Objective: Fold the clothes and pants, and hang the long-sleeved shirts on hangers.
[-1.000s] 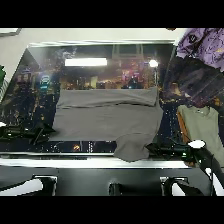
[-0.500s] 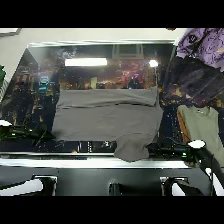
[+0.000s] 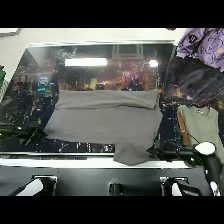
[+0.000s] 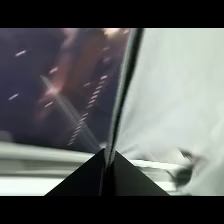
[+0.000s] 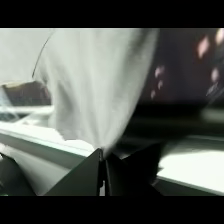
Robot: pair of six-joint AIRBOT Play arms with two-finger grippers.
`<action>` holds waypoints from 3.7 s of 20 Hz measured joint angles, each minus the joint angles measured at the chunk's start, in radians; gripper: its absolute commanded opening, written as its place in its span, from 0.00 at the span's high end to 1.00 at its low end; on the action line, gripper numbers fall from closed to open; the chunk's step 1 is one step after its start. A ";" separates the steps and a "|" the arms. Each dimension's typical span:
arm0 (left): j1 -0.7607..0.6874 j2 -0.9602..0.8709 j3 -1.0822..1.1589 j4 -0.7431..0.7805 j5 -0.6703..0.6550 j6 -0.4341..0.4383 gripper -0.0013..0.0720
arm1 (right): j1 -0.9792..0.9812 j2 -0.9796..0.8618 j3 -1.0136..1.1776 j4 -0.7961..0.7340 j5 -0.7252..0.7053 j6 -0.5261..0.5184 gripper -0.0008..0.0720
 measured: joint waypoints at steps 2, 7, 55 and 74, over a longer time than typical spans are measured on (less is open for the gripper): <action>0.001 0.096 0.000 0.076 -0.021 -0.058 0.96 | 0.000 0.135 0.011 -0.031 0.091 0.081 0.95; -0.027 0.201 0.010 0.129 -0.013 -0.116 0.96 | 0.000 0.320 0.127 -0.112 0.193 0.208 0.95; -0.307 -0.392 0.551 0.050 0.520 -0.123 0.08 | -0.036 -0.855 1.031 -0.171 -0.093 0.043 0.04; -0.308 -0.352 0.560 0.051 0.509 -0.120 0.08 | -0.003 -1.169 1.054 -0.015 0.066 -0.207 0.33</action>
